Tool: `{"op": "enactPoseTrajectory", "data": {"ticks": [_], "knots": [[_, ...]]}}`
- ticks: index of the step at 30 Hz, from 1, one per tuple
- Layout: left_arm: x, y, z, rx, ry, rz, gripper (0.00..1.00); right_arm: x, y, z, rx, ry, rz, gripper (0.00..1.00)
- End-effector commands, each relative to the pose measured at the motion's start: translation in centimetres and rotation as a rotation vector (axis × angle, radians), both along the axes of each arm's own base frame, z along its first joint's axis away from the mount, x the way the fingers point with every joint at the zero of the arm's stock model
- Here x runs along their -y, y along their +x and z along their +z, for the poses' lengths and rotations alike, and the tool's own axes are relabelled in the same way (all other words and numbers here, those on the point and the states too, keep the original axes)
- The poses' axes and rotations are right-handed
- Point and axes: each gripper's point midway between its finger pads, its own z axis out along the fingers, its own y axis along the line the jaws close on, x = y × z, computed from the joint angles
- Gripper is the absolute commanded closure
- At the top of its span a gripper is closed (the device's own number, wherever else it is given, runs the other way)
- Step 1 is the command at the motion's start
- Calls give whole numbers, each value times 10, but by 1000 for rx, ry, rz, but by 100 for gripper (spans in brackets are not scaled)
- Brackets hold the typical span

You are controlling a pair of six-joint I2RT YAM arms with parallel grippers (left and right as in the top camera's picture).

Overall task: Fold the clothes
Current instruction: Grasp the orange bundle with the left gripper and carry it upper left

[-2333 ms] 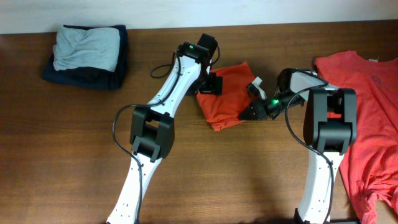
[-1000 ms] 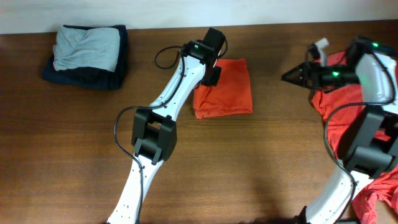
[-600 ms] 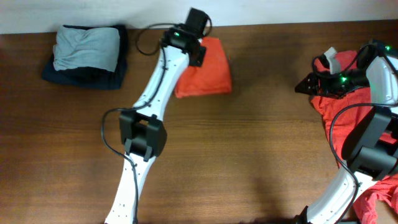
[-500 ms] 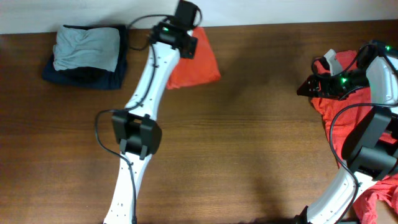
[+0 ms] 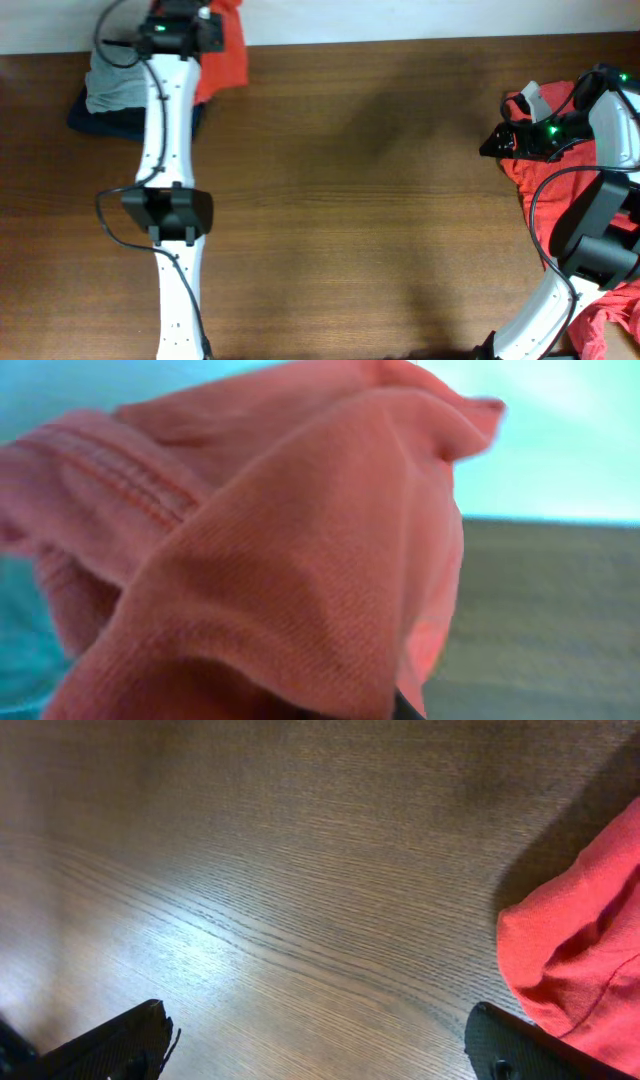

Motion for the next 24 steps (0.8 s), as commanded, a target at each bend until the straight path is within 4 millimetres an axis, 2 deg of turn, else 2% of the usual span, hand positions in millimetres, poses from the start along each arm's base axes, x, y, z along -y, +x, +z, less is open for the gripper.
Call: {"op": "enactPoseTrajectory", "data": {"ticks": [1, 3, 4, 7, 12, 18, 24], "knots": [[-39, -3, 65, 157, -106, 72, 99, 2, -2, -2, -6, -7, 1, 2], [-62, -5, 65, 167, -148, 135, 99, 2, -2, -2, -6, -7, 1, 2], [-84, -8, 63, 168, -180, 200, 99, 2, -2, -2, -6, -7, 1, 2], [-123, -17, 60, 169, -224, 308, 100, 2, -2, -2, -7, -7, 1, 2], [-177, -42, 44, 133, -334, 511, 99, 2, -2, -2, -6, -7, 1, 2], [-199, -58, 29, 96, -422, 623, 99, 2, -2, -2, -6, -7, 1, 2], [-189, -56, -5, 0, -480, 604, 99, 2, -2, -2, -6, -7, 1, 2]]}}
